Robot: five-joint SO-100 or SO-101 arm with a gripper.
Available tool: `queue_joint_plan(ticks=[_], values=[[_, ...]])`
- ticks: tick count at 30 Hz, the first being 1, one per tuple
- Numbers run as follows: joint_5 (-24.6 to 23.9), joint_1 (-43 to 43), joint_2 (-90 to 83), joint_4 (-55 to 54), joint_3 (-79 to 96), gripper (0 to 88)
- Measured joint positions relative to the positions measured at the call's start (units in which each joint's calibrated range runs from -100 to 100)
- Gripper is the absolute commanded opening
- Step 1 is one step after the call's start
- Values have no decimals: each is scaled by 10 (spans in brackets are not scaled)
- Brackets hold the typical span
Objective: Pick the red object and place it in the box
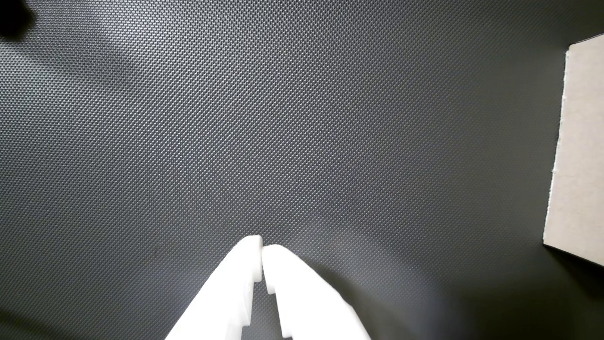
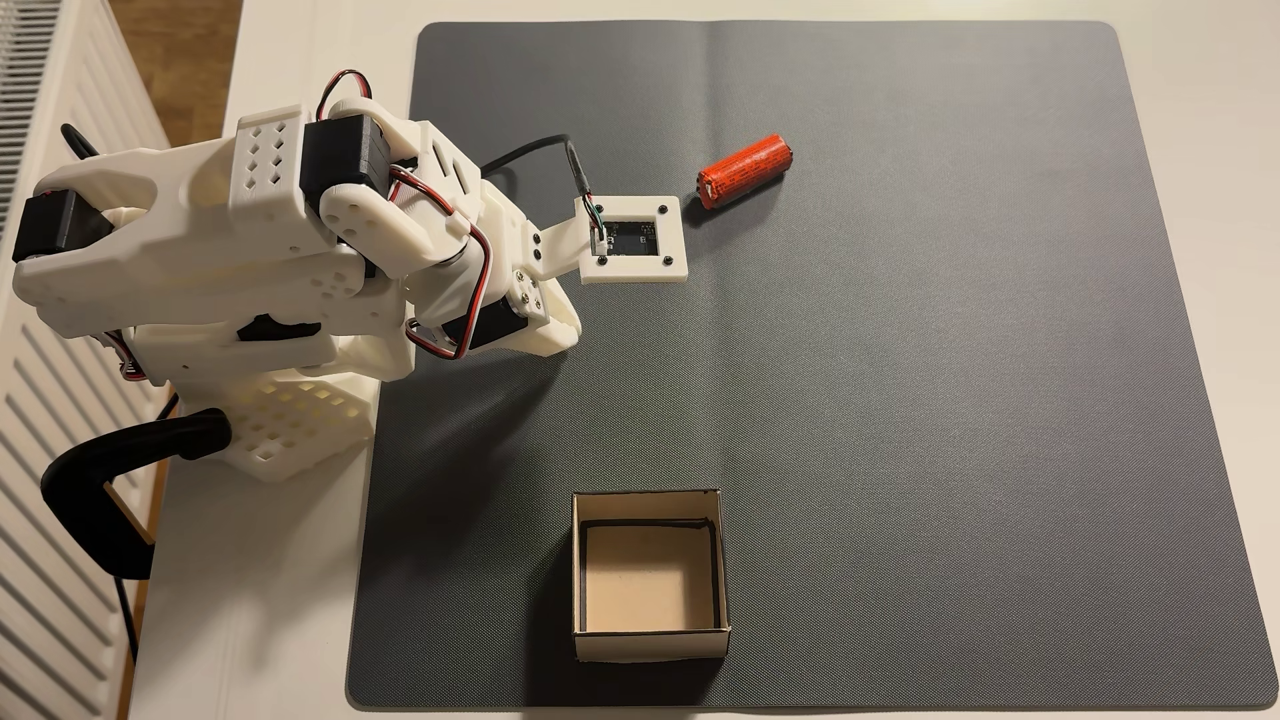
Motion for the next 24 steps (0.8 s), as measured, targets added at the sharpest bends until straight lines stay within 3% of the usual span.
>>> queue_joint_plan(ticks=[12, 18, 24], values=[[0, 0, 0, -1, -1, 6], [-1, -1, 7, 8, -100, 6], [-39, -49, -1, -45, -184, 7]])
